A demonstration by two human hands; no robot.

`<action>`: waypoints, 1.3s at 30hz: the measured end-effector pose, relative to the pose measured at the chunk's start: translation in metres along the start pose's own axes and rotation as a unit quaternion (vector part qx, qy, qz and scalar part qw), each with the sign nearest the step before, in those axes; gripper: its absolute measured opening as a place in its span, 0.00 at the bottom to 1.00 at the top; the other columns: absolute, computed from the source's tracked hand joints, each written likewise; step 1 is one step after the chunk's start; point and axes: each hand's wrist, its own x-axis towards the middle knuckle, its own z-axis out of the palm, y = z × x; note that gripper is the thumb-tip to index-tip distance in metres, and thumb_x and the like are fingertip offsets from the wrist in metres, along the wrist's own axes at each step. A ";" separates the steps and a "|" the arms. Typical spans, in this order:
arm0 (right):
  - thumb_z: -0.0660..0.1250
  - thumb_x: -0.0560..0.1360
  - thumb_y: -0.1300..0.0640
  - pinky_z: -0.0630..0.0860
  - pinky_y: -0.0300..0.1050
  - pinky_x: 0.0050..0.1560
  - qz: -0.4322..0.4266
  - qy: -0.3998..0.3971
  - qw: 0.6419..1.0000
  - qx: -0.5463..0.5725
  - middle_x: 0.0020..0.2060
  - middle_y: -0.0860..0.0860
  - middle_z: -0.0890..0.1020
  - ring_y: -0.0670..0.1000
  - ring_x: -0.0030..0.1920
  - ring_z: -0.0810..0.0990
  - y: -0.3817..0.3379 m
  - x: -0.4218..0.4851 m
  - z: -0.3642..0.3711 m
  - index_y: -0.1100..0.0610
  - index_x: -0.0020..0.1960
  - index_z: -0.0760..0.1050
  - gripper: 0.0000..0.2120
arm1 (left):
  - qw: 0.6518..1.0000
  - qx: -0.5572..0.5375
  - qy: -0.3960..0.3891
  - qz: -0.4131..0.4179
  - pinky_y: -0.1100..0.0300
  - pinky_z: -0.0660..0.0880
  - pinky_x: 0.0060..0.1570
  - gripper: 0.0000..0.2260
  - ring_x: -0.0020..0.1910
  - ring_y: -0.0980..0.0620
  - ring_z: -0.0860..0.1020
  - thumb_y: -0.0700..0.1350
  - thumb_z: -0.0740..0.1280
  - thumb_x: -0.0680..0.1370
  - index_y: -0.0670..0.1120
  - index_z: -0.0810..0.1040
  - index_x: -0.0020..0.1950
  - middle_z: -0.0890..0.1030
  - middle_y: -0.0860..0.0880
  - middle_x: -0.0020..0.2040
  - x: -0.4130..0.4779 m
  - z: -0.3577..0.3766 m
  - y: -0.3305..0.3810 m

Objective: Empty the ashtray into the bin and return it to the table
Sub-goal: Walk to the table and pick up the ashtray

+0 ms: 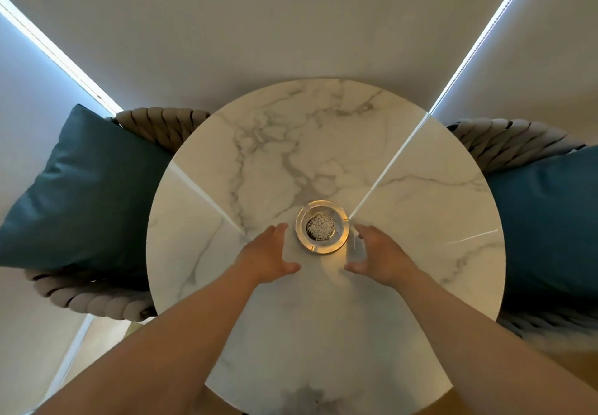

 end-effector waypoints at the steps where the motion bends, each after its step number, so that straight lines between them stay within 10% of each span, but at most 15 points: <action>1: 0.80 0.63 0.45 0.71 0.50 0.61 -0.004 0.007 1.000 0.000 0.63 0.54 0.74 0.56 0.64 0.73 0.000 0.005 0.000 0.55 0.73 0.64 0.44 | 1.000 0.005 0.003 0.004 0.47 0.71 0.65 0.46 0.70 0.48 0.70 0.60 0.75 0.68 0.49 0.54 0.78 0.68 0.47 0.72 0.005 -0.001 0.000; 14: 0.82 0.53 0.41 0.72 0.52 0.61 -0.026 0.001 0.999 -0.047 0.64 0.53 0.67 0.57 0.64 0.69 0.002 0.048 0.004 0.52 0.77 0.51 0.62 | 0.998 0.026 0.029 0.039 0.49 0.72 0.60 0.51 0.66 0.47 0.71 0.60 0.80 0.59 0.52 0.57 0.75 0.72 0.49 0.66 0.040 -0.001 0.020; 39: 0.82 0.58 0.48 0.73 0.53 0.60 -0.033 -0.004 0.999 -0.035 0.63 0.55 0.67 0.57 0.63 0.70 -0.008 0.047 0.005 0.53 0.77 0.52 0.57 | 0.998 0.018 0.061 0.011 0.50 0.74 0.55 0.44 0.64 0.48 0.74 0.60 0.79 0.58 0.55 0.63 0.69 0.75 0.54 0.65 0.042 0.003 0.025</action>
